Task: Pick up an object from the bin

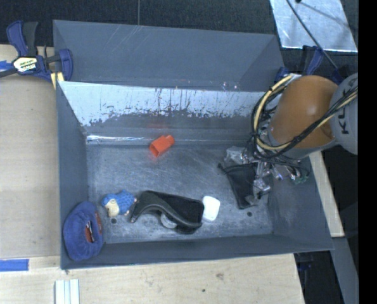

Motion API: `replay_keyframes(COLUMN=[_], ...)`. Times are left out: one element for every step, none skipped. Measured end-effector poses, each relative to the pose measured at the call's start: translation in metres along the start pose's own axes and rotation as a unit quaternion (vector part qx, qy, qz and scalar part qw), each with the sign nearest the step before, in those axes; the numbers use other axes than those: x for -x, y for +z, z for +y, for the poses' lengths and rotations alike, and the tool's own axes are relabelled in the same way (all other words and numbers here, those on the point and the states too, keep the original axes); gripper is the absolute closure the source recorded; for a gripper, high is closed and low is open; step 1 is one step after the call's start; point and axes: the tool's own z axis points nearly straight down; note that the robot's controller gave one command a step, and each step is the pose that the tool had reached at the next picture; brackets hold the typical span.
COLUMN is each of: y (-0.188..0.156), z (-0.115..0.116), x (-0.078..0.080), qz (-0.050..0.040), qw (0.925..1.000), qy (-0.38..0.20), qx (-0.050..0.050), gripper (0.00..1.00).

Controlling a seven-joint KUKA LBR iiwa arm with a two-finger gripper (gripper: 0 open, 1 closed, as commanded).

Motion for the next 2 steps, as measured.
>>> replay_keyframes(y=[-0.002,-0.197], z=[0.000,-0.022], x=[0.001,0.005], qz=[-0.0020,-0.0060], qw=[1.0000,0.9997], qy=[0.001,0.021], qx=[-0.001,-0.004], gripper=[1.00,1.00])
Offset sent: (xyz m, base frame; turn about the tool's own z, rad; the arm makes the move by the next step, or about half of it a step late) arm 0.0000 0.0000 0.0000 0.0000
